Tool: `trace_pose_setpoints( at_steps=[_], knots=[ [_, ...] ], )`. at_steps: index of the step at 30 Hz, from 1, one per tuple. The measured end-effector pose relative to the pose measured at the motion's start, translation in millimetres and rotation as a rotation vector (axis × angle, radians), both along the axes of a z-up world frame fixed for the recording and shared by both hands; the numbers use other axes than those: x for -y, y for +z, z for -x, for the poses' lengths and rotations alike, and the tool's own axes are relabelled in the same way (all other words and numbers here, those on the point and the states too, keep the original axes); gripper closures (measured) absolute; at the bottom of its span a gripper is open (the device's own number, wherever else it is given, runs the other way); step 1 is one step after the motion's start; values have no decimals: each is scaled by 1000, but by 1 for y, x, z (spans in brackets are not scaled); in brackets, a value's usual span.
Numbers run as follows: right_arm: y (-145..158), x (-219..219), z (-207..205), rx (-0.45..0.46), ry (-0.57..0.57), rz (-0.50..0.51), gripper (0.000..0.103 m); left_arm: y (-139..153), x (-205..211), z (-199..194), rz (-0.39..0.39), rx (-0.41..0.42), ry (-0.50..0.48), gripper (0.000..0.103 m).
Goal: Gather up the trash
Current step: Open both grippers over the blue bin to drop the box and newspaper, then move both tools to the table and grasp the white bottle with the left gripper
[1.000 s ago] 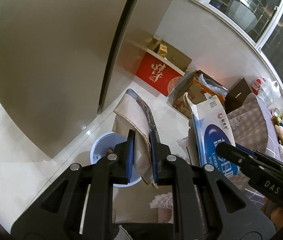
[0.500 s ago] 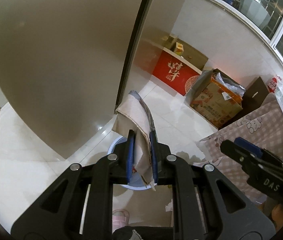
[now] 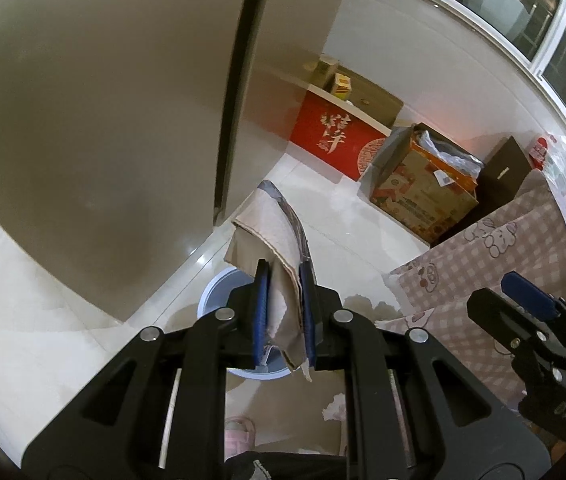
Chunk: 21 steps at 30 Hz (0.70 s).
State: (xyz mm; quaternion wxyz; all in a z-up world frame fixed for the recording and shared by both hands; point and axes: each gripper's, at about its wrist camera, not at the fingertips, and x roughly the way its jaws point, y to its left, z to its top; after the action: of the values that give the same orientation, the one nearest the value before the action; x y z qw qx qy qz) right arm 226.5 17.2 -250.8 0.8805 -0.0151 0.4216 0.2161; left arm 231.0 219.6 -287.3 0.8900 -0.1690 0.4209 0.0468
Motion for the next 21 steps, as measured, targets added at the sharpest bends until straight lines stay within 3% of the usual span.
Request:
trace_pose_setpoints(
  at_steps=[3, 4, 5, 6, 10, 21],
  knots=[
    [5, 7, 1, 16, -6, -22, 31, 4, 5, -6, -15, 5, -2, 76],
    [7, 10, 2, 21, -12, -26, 30, 5, 7, -7, -23, 6, 1, 48],
    [8, 12, 2, 23, -16, -27, 30, 6, 8, -8, -28, 4, 3, 31],
    [8, 14, 2, 23, -20, -28, 30, 8, 10, -7, -34, 9, 8, 20],
    [10, 21, 3, 22, -37, -33, 30, 13, 19, -2, -68, 4, 2, 20],
    [32, 41, 23, 45, -55, -61, 30, 41, 39, 24, -70, 38, -25, 20]
  ],
)
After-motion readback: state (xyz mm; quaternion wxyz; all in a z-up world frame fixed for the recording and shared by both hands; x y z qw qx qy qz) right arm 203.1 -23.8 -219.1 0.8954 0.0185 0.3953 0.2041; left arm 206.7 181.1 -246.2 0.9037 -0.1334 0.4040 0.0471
